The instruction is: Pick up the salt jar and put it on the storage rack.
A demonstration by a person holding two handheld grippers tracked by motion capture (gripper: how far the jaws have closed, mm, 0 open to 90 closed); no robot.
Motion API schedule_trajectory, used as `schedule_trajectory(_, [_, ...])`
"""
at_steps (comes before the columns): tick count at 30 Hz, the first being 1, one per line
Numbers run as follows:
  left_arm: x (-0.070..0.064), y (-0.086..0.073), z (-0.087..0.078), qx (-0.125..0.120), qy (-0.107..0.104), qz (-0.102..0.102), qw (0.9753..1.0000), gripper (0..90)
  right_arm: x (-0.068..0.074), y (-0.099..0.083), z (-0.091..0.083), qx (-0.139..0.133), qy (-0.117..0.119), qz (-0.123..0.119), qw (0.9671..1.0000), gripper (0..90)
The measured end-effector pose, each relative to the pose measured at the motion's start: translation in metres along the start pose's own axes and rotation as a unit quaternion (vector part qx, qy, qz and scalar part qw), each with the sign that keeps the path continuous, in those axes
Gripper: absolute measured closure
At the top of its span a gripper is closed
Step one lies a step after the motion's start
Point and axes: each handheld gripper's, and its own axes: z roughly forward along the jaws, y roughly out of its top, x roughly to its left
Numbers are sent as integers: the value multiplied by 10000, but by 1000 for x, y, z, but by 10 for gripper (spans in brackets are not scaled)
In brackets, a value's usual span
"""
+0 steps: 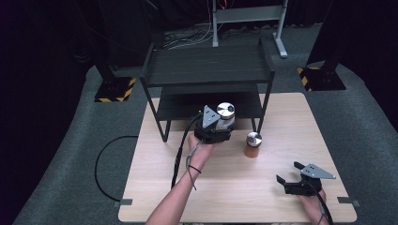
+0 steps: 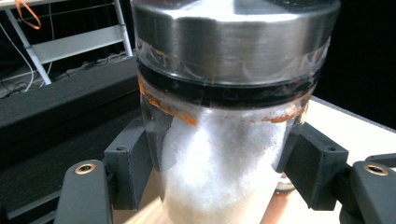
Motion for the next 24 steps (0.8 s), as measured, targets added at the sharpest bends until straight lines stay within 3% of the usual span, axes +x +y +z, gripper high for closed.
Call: schedule_trajectory(24, [-10,12,30,-26,197,40,9998,314,-1,-1,-1,-22,14,4,10000,13])
